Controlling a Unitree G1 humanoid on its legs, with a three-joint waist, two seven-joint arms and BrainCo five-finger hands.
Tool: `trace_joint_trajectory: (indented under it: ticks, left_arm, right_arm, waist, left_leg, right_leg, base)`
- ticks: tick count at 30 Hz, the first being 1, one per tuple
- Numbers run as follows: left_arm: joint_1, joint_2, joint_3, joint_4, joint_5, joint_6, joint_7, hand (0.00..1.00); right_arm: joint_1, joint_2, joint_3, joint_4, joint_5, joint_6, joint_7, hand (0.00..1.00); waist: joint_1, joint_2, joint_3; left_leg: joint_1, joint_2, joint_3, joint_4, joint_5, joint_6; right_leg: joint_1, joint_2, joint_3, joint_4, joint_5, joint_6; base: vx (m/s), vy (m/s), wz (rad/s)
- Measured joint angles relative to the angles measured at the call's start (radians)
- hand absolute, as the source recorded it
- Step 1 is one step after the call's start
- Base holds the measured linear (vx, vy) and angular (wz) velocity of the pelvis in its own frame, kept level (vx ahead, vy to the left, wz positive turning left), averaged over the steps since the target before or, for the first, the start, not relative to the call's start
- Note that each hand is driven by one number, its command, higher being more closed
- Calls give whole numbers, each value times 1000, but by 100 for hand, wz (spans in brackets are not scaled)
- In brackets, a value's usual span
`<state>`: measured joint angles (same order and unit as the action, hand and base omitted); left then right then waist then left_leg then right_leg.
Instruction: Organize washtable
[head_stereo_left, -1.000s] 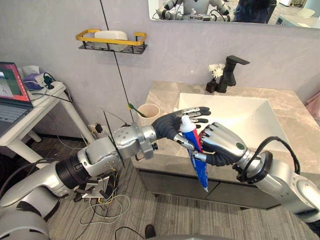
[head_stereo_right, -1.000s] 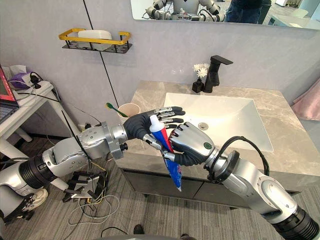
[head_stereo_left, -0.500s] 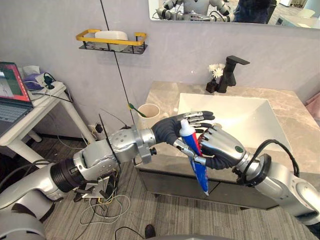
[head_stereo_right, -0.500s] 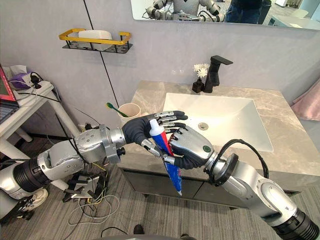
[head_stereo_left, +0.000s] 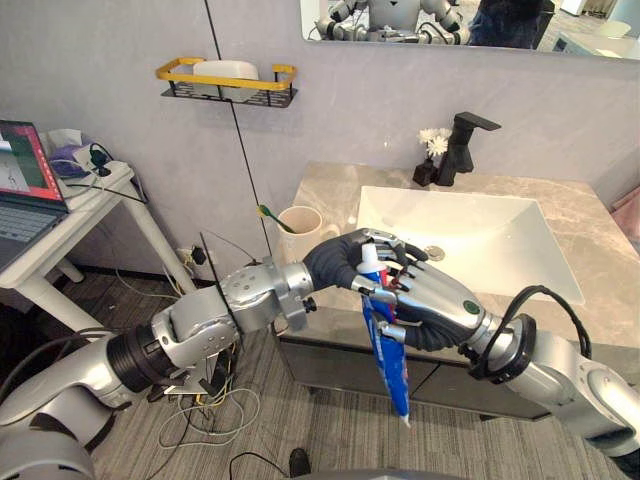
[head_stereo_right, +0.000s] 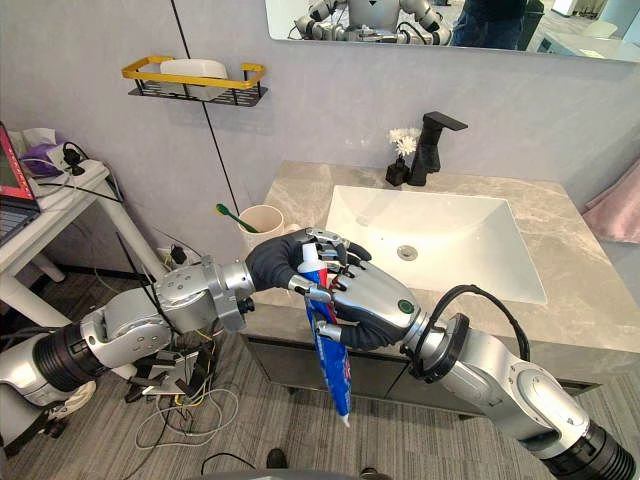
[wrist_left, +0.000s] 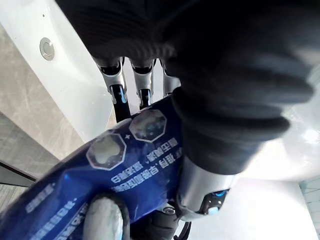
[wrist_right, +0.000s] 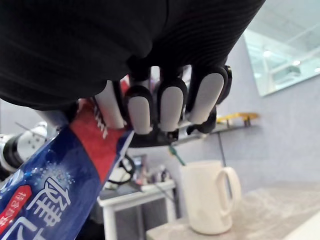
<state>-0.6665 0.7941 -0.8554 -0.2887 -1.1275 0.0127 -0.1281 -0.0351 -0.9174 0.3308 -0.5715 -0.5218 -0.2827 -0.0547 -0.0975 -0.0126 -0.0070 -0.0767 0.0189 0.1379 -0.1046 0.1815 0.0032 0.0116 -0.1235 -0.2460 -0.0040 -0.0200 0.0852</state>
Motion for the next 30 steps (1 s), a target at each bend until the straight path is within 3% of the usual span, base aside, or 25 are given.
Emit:
trace_joint_trajectory:
  ticks: [11, 12, 16, 20, 23, 24, 28, 30]
  left_arm:
    - [23, -105, 43, 44, 0, -20, 25, 100]
    - [23, -111, 43, 46, 0, -22, 27, 100]
    - [23, -132, 62, 55, 1, -23, 36, 100]
    - [25, -224, 141, 85, 2, -28, 48, 100]
    - [47, -240, 198, 105, 6, -40, 69, 100]
    - [62, -235, 205, 115, 10, -42, 70, 100]
    - [71, -231, 204, 156, 15, -41, 86, 100]
    - [71, -233, 204, 156, 22, -40, 85, 100]
  right_arm:
    - [1, 29, -52, -1, 0, 20, -10, 100]
    - [1, 29, -57, -1, 0, 20, -10, 0]
    - [1, 57, -82, -1, 0, 24, -15, 0]
    - [1, 212, -196, -1, 65, 12, -3, 0]
    - [-1, 403, -390, 1, 350, 21, -10, 0]
    - [-1, 428, -452, 7, 455, 25, -14, 0]
    - [6, 440, -538, 9, 687, 22, -6, 0]
    - [11, 440, -589, 9, 752, 21, 1, 0]
  waist:
    - [1, -7, 5]
    - [0, -9, 6]
    - [0, -13, 8]
    - [-3, -13, 8]
    - [-13, -13, 8]
    - [-21, -13, 8]
    - [-34, -13, 8]
    - [-36, -13, 8]
  left_leg:
    - [-5, -1, 1, 0, 3, 4]
    - [-5, -1, 1, 0, 3, 4]
    - [-5, -1, 2, 0, 4, 5]
    - [-4, -1, 2, 0, 4, 5]
    - [-3, -1, 2, 0, 4, 5]
    - [-3, -1, 2, 0, 4, 5]
    - [-3, -1, 5, 0, 4, 5]
    - [-3, -1, 7, 0, 3, 4]
  right_leg:
    - [-6, 0, 2, -1, 0, 1]
    - [-6, 0, 3, -1, 0, 2]
    - [-8, 0, 5, 1, 5, 5]
    - [-9, 0, 6, 5, 7, 0]
    - [-9, 1, 6, 9, 6, 0]
    - [-9, 0, 5, 9, 6, -1]
    - [-11, 0, 7, 7, 2, -6]
    - [-11, 1, 7, 5, -1, -2]
  base:
    - [0, 0, 0]
    - [0, 0, -3]
    - [0, 0, -2]
    - [0, 0, 0]
    - [0, 0, 0]
    - [0, 0, 0]
    - [0, 0, -1]
    - [0, 0, 0]
